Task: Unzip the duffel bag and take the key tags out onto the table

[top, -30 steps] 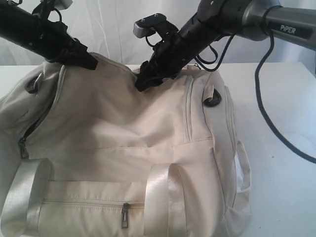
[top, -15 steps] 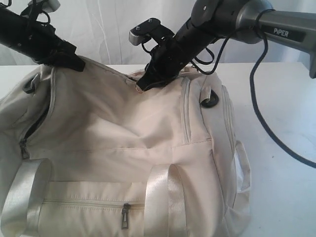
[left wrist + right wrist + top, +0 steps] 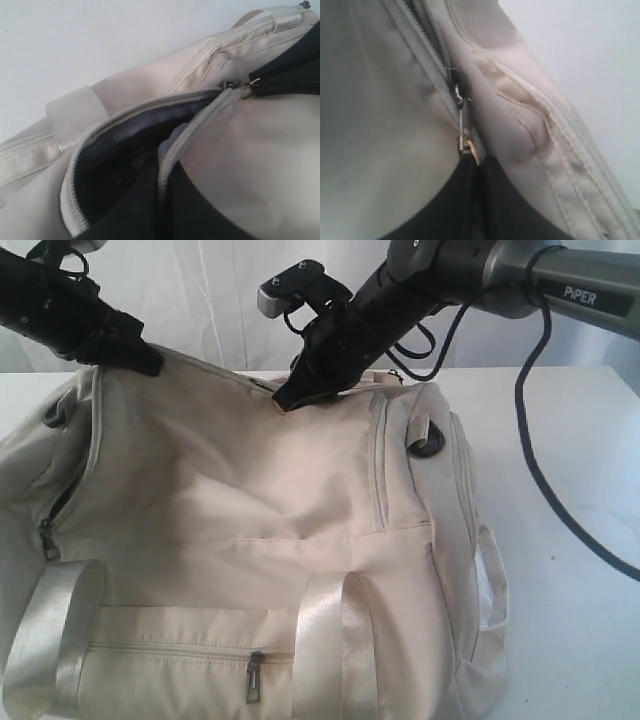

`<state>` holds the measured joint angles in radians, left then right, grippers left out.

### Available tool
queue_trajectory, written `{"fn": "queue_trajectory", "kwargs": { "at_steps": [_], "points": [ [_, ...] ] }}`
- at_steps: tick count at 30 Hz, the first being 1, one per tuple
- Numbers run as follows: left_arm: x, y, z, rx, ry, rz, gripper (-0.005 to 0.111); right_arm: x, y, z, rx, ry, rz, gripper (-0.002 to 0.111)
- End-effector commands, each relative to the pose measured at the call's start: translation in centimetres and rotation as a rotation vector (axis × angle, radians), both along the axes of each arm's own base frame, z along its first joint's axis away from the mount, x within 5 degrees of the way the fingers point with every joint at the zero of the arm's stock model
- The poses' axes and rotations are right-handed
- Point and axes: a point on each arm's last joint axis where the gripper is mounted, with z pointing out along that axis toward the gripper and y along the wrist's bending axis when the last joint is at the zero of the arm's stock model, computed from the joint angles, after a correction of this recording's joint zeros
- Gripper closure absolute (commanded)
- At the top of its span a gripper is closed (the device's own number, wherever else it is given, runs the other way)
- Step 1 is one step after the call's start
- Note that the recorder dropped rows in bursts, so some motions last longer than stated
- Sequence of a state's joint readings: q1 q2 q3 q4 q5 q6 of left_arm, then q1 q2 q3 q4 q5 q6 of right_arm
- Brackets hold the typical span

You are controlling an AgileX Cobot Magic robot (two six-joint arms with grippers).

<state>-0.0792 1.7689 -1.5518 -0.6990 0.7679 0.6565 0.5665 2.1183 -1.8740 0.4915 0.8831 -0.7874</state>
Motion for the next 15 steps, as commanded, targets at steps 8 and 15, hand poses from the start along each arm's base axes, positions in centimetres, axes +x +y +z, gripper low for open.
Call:
{"fn": "queue_trajectory", "kwargs": {
  "at_steps": [8, 15],
  "points": [
    [-0.2, 0.9, 1.0, 0.016, -0.033, 0.035, 0.107, 2.5, -7.0, 3.9, 0.007, -0.028, -0.213, 0.108],
    [0.0, 1.4, 0.7, 0.061, -0.027, 0.078, 0.107, 2.2, -12.6, 6.3, -0.147, -0.002, -0.379, 0.108]
  ]
}}
